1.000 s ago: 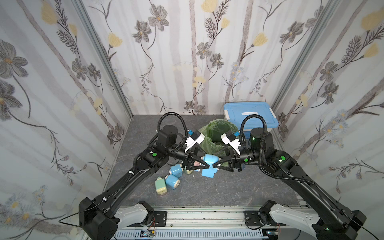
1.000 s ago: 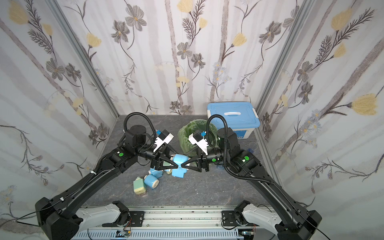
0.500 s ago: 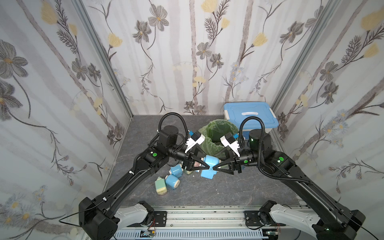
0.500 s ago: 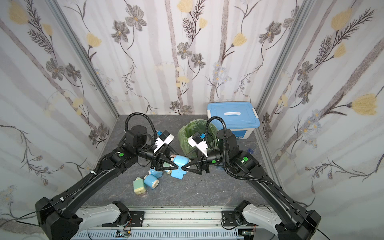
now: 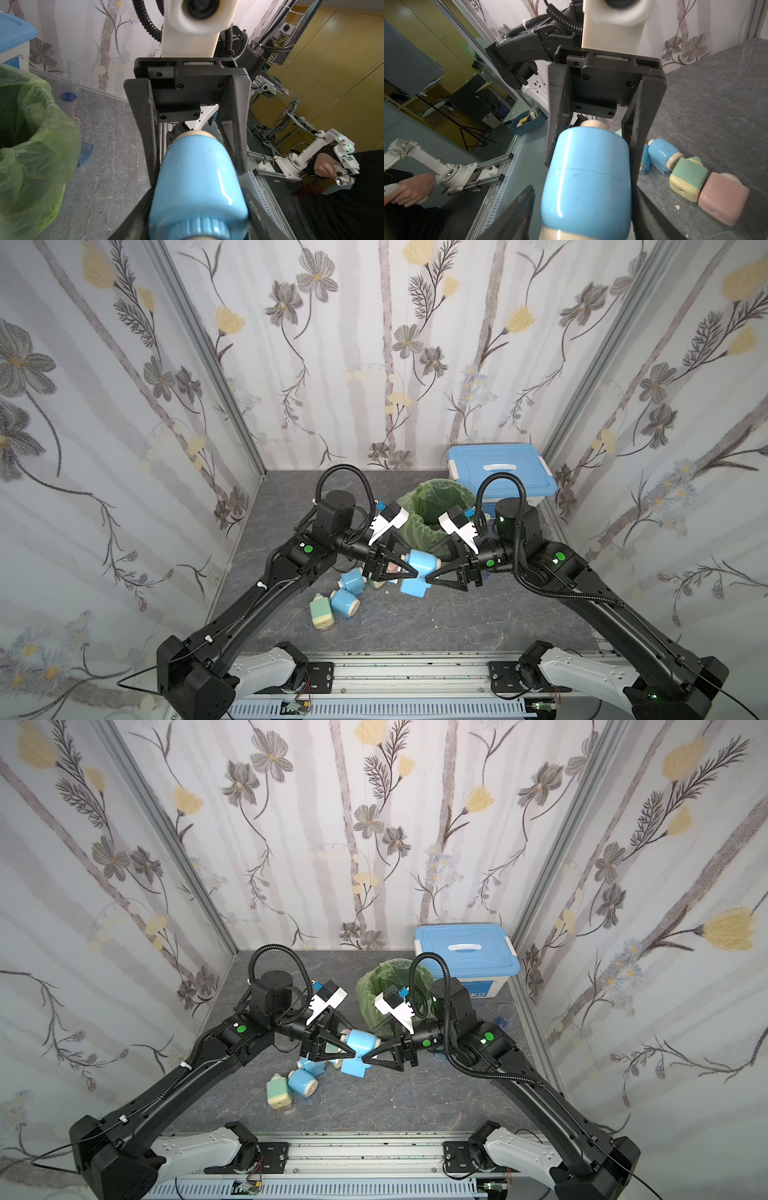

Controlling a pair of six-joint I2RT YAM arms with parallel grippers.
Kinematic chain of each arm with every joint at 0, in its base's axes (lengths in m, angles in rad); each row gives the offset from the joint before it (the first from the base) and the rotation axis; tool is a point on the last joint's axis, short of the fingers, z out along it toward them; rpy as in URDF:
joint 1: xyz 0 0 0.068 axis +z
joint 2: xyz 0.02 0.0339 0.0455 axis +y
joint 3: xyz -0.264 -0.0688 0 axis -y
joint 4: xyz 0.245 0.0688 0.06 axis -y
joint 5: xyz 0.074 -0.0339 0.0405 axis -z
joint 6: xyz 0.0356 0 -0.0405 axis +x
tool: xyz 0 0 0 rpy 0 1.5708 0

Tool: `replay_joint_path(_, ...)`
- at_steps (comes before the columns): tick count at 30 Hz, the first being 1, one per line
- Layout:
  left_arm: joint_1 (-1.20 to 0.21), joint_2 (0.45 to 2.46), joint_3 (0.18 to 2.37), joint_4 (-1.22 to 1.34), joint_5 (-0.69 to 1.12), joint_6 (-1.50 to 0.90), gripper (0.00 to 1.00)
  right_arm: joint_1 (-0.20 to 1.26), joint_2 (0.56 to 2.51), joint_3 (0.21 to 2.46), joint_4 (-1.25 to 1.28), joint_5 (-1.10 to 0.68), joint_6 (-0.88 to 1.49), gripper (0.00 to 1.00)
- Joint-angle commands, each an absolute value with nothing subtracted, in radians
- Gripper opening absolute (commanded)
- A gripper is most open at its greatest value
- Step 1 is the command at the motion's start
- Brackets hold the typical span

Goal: Take out the pencil sharpener tray and clean the shavings
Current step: Adjust the pencil sharpener.

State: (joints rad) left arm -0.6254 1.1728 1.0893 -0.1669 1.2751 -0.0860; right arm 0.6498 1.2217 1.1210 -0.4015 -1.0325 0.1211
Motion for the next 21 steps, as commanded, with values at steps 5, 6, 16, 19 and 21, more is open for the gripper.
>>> replay_joint_path(5, -0.627, 1.170, 1.101, -0.085, 1.277, -0.060, 0.41, 0.676, 1.248, 1.135, -0.378, -1.063, 0.103, 0.61)
replay_joint_path(6, -0.626, 1.171, 1.101, -0.085, 1.276, -0.060, 0.41, 0.678, 1.250, 1.135, -0.377, -1.062, 0.102, 0.58)
replay_joint_path(16, -0.626, 1.172, 1.100, -0.088, 1.267, -0.060, 0.55, 0.672, 1.254, 1.127, -0.415, -1.003, 0.084, 0.41)
replay_joint_path(19, -0.627, 1.174, 1.099, -0.090, 1.259, -0.063, 0.62, 0.658, 1.243, 1.093, -0.416, -0.978, 0.080, 0.40)
replay_joint_path(21, -0.626, 1.176, 1.098, -0.090, 1.251, -0.063, 0.65, 0.645, 1.231, 1.060, -0.405, -0.965, 0.085, 0.39)
